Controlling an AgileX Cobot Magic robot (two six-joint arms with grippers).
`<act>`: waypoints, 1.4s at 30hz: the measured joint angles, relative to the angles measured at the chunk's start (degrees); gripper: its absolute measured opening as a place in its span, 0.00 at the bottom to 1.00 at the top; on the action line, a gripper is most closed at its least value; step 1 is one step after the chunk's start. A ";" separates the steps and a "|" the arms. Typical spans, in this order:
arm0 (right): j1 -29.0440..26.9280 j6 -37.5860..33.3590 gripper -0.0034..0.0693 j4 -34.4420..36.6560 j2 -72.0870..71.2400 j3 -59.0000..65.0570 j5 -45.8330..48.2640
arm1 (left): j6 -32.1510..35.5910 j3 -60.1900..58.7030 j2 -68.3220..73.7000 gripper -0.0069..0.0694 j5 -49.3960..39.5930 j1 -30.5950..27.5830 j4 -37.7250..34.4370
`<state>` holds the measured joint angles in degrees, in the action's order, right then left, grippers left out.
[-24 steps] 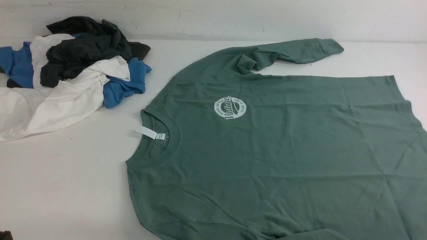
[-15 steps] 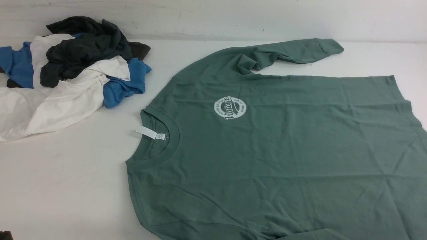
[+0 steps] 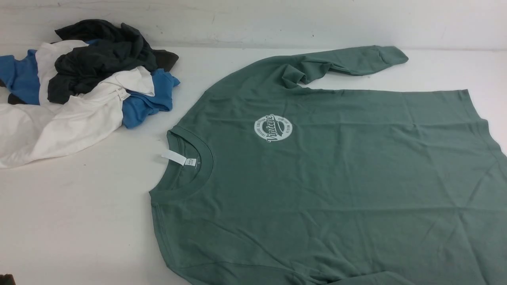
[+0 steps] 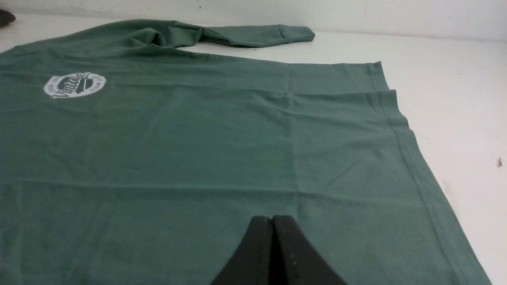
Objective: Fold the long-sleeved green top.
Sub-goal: Hold the cuff closest to the cuff with your right arm
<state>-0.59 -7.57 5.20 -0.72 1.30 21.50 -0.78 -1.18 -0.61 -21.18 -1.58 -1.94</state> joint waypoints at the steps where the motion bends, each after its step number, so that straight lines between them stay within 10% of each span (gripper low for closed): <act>1: 0.00 0.00 0.03 0.00 0.00 0.00 0.00 | -0.05 0.00 0.00 0.09 0.00 0.00 -0.50; 5: 0.00 0.00 0.03 0.00 0.00 0.00 0.00 | -1.32 0.00 0.00 0.09 -0.05 0.00 -5.70; 15: 0.00 0.44 0.03 -0.48 0.00 0.10 -1.51 | -10.48 -0.36 0.00 0.09 -0.42 0.00 -51.25; 27: 0.00 9.69 0.03 35.99 0.00 0.34 -12.69 | -3.87 -0.36 0.00 0.09 6.68 0.00 -75.76; 32: 0.00 9.56 0.03 44.98 0.00 0.34 -13.94 | 3.97 0.60 0.00 0.09 9.82 0.00 -83.41; 42: 0.04 -13.24 0.03 42.12 5.65 -27.71 -7.89 | 43.83 31.42 18.20 0.09 7.93 0.00 -88.73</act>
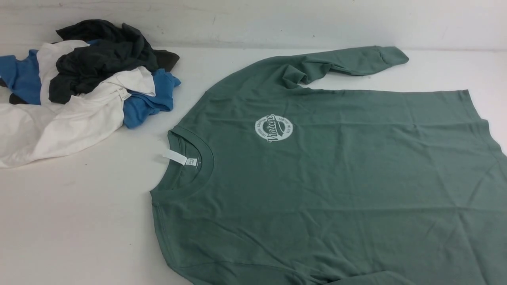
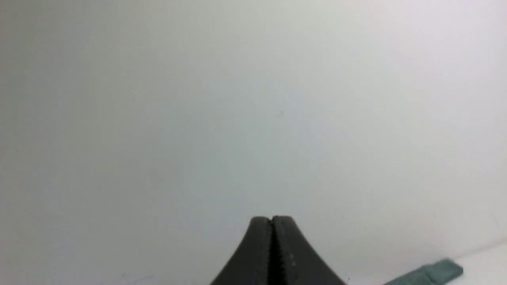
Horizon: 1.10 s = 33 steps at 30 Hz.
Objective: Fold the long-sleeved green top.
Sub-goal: Hold the cuff closest to the cuff with your right arm
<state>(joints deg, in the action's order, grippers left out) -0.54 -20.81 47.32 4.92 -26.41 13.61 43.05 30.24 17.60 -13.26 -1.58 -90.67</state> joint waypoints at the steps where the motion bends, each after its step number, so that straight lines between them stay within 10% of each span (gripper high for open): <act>1: 0.02 -0.98 0.03 -0.90 2.12 -2.70 3.79 | 2.14 2.52 2.93 0.09 -2.94 0.00 0.07; 12: 0.02 3.16 0.03 -20.39 34.37 -18.75 55.23 | -7.11 37.94 58.89 0.09 -48.21 0.00 33.12; 24: 2.44 4.01 0.04 -22.37 43.39 -18.85 56.71 | -21.51 72.83 87.38 0.09 -56.29 4.78 47.91; 33: 26.15 9.29 0.27 -28.88 60.22 -19.08 54.95 | -24.95 75.72 90.89 0.09 -57.44 9.63 58.94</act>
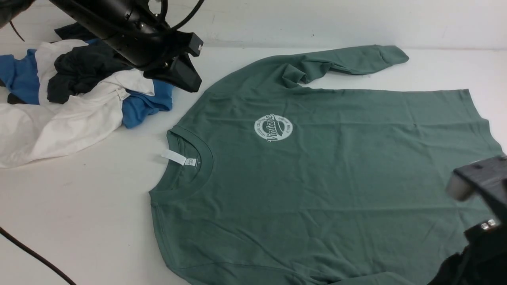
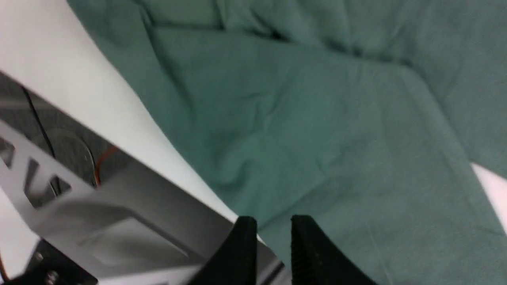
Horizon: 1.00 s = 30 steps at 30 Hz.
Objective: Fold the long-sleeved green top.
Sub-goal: Hold the cuff closest to the cuff with your right arm
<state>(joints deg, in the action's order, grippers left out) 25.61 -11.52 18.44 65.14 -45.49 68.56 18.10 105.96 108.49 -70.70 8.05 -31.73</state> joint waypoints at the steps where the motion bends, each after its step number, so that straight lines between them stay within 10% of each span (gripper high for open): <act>1: 2.72 1.15 0.30 -1.85 1.72 -0.07 -0.11 | 0.00 -0.01 0.00 0.09 0.00 0.00 0.11; 10: 14.96 14.87 0.62 -17.35 16.08 -0.31 -1.49 | -0.08 -0.01 0.01 0.09 0.00 0.00 1.17; 17: 20.00 17.22 0.76 -16.50 24.42 -0.32 -6.41 | -0.41 -0.01 0.06 0.09 0.00 0.00 1.17; 26: 22.87 18.39 0.71 -16.92 31.95 -1.86 -9.75 | -0.41 0.01 0.06 0.09 0.00 0.00 1.17; 30: 23.05 18.68 0.44 -17.46 32.50 -3.38 -9.02 | -0.41 0.01 0.06 0.09 -0.05 0.05 1.17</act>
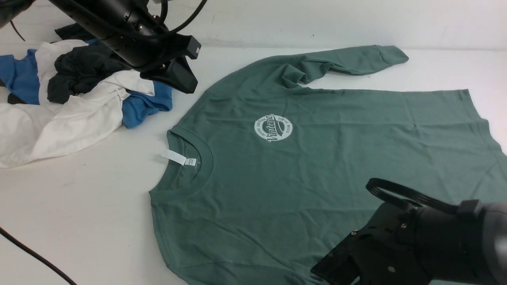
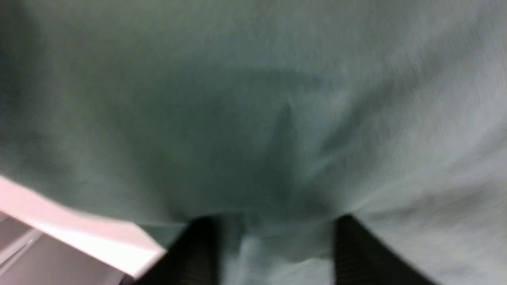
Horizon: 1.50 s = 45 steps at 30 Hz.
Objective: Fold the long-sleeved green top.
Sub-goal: Hold the cuff closest to the cuff with your right arm
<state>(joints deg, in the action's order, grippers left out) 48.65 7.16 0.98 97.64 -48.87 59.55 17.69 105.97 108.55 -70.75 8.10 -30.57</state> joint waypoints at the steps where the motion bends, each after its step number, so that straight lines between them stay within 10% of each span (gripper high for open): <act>1: 0.00 0.00 0.41 -0.14 0.00 -0.12 0.12 | 0.00 0.00 0.00 0.09 0.03 0.01 0.00; 2: 0.00 0.08 0.23 -1.62 0.20 -1.35 0.09 | 0.00 0.04 0.00 0.09 0.03 0.01 0.00; 5: -0.06 0.47 0.09 -5.65 0.63 -4.20 0.43 | 0.00 0.07 0.00 0.09 0.03 0.01 0.00; 14: -0.05 5.36 0.08 -19.98 0.63 -15.39 -8.23 | 0.00 0.07 0.00 0.09 0.03 0.01 0.00; 22: -0.05 11.48 0.41 -24.52 2.88 -15.71 -12.71 | 0.00 0.07 0.00 0.09 0.03 0.06 0.00; 29: -0.05 12.95 0.79 -24.28 -0.59 -17.64 5.46 | 0.00 0.11 0.00 0.09 0.03 0.06 0.00; 45: -0.04 2.25 0.82 -0.43 -8.86 5.93 -0.01 | 0.00 0.11 0.00 0.09 -0.01 0.06 0.00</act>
<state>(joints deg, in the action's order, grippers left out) 48.61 9.41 0.55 88.78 -42.94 59.54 17.69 106.08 108.55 -70.76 8.16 -30.57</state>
